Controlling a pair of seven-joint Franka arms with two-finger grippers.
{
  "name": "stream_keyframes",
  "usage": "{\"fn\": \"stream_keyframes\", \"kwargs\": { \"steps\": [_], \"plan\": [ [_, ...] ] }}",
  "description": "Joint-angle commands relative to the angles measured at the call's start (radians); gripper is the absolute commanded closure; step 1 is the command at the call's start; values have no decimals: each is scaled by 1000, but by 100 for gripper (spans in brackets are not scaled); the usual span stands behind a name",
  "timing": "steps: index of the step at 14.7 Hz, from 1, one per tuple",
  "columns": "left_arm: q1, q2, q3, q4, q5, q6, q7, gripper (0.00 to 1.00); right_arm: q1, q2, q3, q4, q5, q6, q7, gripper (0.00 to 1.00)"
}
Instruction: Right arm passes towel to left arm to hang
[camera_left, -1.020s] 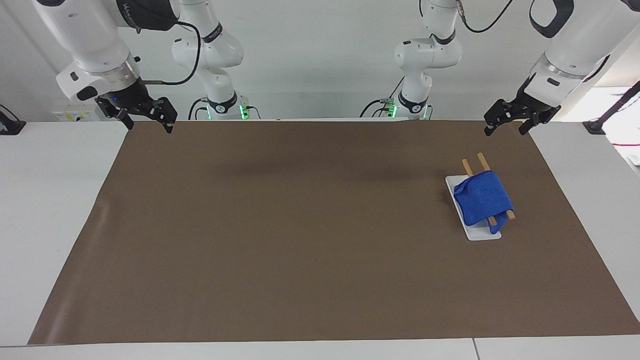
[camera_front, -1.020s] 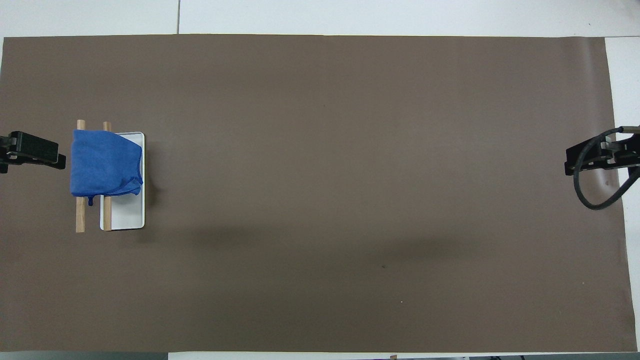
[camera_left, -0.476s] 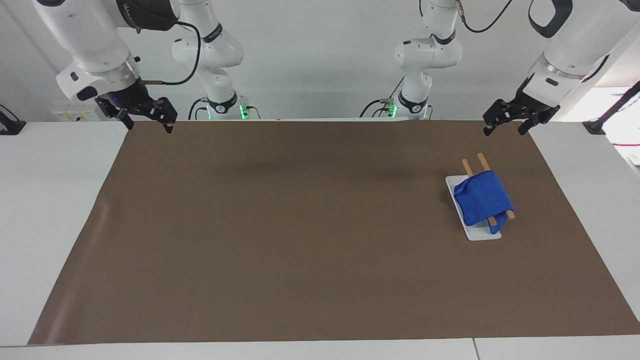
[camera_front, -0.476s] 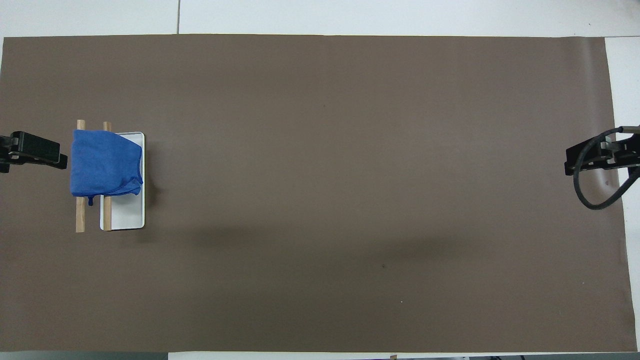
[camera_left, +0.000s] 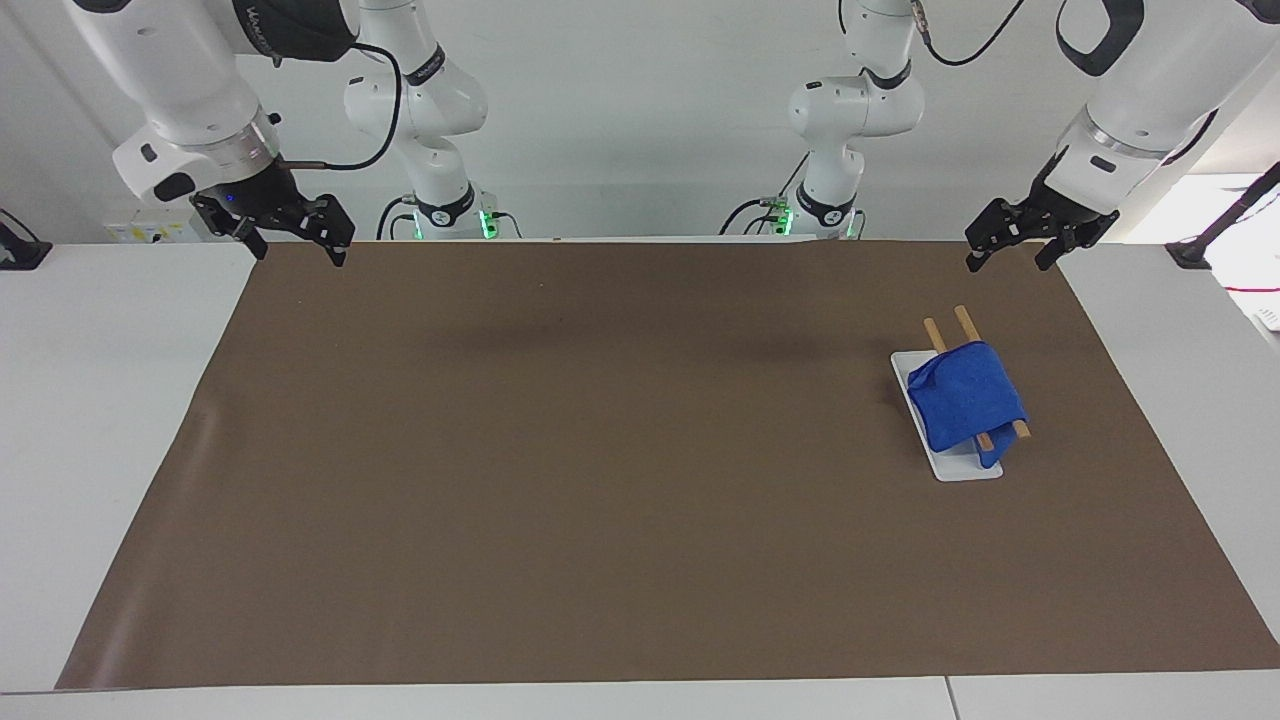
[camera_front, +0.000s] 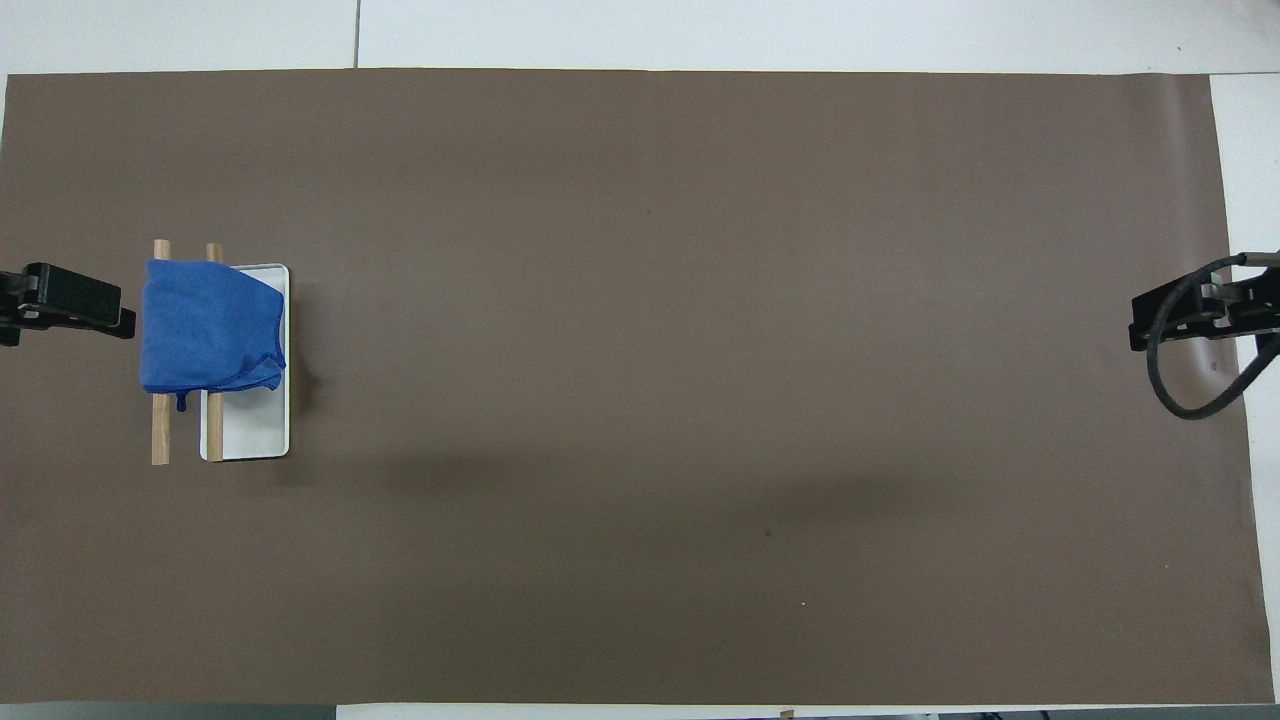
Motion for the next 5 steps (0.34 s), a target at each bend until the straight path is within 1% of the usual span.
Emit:
{"fn": "stream_keyframes", "kwargs": {
  "steps": [1, 5],
  "plan": [
    [4, -27, 7, -34, -10, 18, 10, 0, -11, -23, 3, -29, 22, 22, -1, 0],
    [4, -27, 6, -34, -10, 17, 12, 0, -15, -24, 3, -27, 22, 16, -5, 0]
  ]
}}
